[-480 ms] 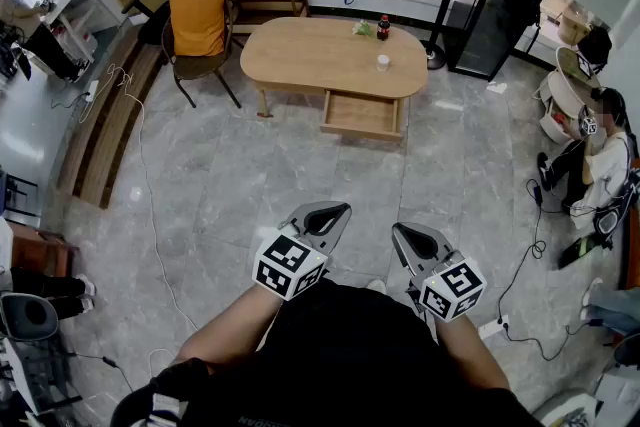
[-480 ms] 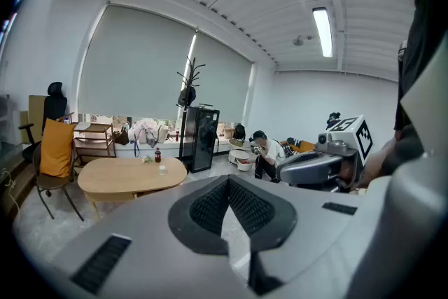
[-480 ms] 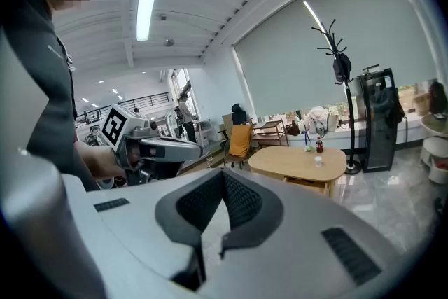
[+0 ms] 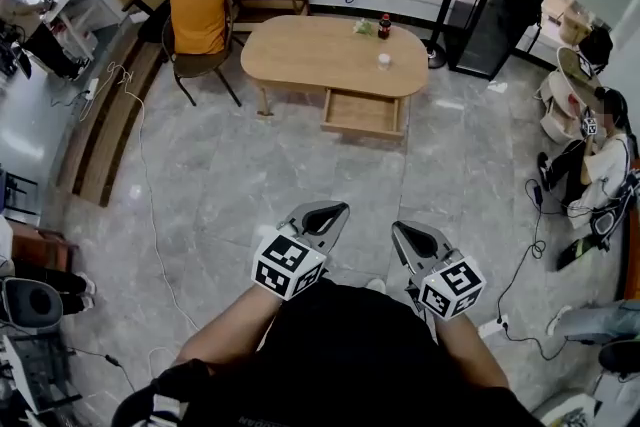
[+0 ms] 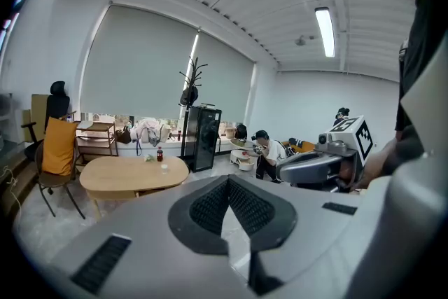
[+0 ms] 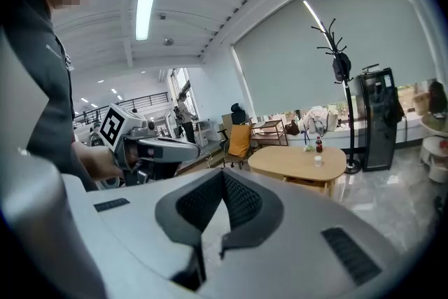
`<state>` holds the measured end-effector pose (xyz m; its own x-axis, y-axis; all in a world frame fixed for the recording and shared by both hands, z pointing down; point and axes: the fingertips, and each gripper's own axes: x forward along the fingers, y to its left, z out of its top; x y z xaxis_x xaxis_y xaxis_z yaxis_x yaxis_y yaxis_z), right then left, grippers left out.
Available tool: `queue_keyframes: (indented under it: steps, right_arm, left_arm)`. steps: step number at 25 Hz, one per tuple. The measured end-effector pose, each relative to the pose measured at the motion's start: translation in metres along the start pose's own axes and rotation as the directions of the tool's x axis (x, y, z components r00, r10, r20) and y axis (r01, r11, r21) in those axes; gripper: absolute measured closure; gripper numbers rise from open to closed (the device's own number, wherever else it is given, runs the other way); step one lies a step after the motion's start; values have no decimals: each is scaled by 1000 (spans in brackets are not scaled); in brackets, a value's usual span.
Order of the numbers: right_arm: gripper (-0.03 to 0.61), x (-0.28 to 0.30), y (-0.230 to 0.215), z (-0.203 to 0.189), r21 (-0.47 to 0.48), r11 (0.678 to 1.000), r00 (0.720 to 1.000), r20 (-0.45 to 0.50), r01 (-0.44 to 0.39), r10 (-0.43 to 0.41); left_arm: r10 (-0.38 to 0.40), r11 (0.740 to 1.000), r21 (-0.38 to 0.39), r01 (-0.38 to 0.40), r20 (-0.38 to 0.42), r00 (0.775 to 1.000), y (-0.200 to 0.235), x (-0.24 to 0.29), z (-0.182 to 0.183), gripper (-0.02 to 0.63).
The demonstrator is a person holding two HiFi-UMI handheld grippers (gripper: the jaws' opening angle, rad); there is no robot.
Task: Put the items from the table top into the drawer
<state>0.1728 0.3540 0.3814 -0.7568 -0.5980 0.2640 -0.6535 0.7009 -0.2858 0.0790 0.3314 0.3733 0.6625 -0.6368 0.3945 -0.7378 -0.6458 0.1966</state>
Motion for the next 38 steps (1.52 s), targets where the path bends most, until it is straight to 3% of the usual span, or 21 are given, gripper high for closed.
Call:
queue_keyframes:
  steps: [12,26,38]
  right_arm:
    - [575,30,-1,-5,14,998,998,-28,58,-58]
    - [575,143,32,10,44,993,992,-67,110,-107]
    - [575,187,34,10,59,989,985,-115,139,-132]
  left_arm:
    - [-79,997,-3,79,-69,994,20,8,-19,612]
    - [-131,991,-4,131,-68,989,133,-27,-20,612]
    - [-142,990,-27,141,-69,987,186,-32,-26,612]
